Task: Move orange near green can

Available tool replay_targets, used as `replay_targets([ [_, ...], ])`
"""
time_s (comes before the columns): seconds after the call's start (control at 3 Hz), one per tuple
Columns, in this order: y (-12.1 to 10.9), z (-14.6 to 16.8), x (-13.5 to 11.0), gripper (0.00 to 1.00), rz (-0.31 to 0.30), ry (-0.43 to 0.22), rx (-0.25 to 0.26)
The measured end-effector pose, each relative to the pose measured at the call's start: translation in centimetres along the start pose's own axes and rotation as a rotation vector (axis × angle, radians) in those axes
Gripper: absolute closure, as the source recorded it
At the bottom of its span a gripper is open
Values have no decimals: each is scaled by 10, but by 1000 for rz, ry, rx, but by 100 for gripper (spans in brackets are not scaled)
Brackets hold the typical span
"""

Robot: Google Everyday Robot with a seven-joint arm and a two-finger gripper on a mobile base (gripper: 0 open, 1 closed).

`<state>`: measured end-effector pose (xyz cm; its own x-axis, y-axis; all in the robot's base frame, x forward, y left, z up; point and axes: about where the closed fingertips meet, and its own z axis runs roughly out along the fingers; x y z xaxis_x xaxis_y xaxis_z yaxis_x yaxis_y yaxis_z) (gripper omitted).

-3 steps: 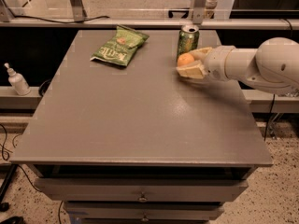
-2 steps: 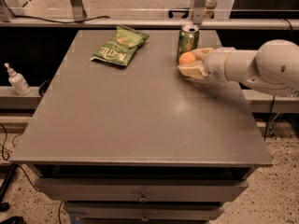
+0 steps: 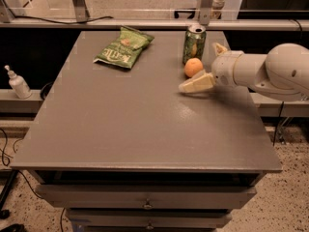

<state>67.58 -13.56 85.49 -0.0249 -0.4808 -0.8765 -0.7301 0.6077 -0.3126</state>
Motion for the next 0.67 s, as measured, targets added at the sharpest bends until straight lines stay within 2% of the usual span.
replay_targets([
  [0.67, 2, -5, -2, 0, 3, -7, -7],
])
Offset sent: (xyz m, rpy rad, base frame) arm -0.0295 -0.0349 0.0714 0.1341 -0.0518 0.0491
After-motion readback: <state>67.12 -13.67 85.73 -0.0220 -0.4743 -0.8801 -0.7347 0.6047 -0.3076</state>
